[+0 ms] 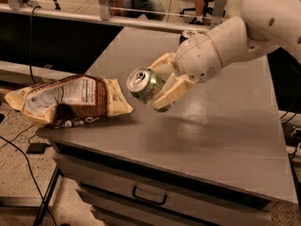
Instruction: Move green can near brown chip bag
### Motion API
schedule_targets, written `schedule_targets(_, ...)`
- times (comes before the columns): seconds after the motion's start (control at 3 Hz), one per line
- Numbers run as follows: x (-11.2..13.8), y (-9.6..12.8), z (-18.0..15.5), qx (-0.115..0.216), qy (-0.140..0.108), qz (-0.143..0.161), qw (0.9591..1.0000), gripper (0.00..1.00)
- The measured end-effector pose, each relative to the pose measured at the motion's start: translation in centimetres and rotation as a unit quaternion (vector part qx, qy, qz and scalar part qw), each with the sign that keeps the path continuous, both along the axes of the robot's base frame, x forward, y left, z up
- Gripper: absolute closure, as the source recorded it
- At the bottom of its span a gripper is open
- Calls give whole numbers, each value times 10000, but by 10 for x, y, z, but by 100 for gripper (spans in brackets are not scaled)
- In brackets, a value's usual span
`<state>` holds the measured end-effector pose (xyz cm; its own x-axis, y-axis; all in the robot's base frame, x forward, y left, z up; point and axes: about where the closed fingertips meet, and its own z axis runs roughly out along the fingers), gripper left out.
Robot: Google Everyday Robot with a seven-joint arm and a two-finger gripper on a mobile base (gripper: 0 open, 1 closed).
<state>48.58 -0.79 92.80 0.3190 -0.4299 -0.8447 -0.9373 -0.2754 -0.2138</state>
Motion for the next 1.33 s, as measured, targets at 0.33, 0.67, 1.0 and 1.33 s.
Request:
schedule_targets(0.33, 1, 4, -3, 59, 102, -24, 9999, 100)
schedule_targets(0.67, -2, 3, -5, 590, 206, -28, 9980, 100)
schedule_targets(1.0, -3, -1, -5, 1737, 415, -106, 9839, 100)
schedule_targets(1.33, -1, -12, 6, 2526, 675, -289, 9648, 100)
